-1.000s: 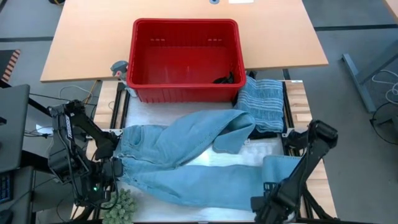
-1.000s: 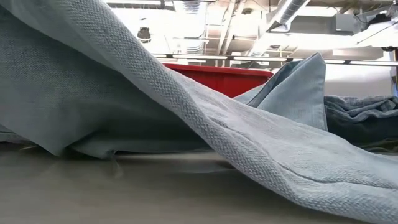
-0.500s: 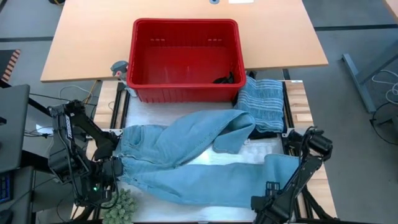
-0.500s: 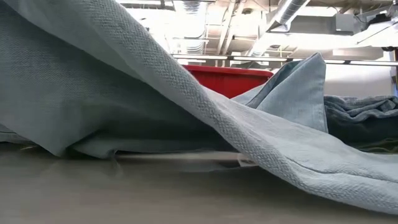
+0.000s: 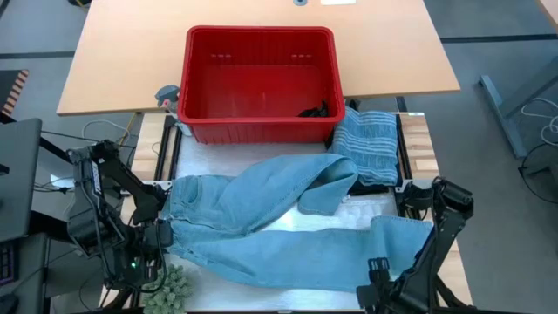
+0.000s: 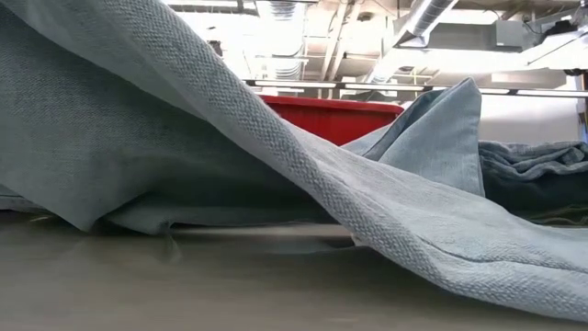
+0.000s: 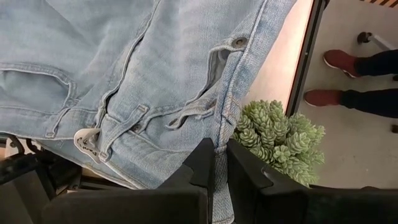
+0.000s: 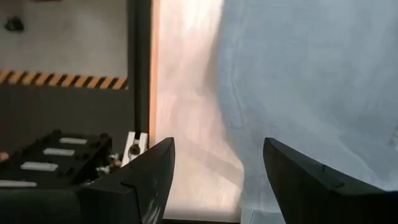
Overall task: Fold Laundry from Bin
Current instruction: Fold the light blue pants
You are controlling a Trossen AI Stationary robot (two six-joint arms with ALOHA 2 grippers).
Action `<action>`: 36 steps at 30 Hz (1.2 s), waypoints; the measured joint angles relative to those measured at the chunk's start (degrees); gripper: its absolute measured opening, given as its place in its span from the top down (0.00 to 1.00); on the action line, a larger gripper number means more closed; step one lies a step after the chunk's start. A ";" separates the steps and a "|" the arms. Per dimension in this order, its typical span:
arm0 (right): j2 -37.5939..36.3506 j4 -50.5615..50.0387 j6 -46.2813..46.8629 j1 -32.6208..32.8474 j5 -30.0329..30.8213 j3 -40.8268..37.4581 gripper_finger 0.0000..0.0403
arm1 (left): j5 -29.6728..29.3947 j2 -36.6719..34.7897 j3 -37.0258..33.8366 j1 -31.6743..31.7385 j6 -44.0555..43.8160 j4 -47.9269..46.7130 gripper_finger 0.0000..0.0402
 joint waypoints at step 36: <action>14.34 -7.37 -0.25 -0.35 -6.54 -0.98 0.58 | -0.04 0.02 -0.02 0.02 -1.96 0.02 0.96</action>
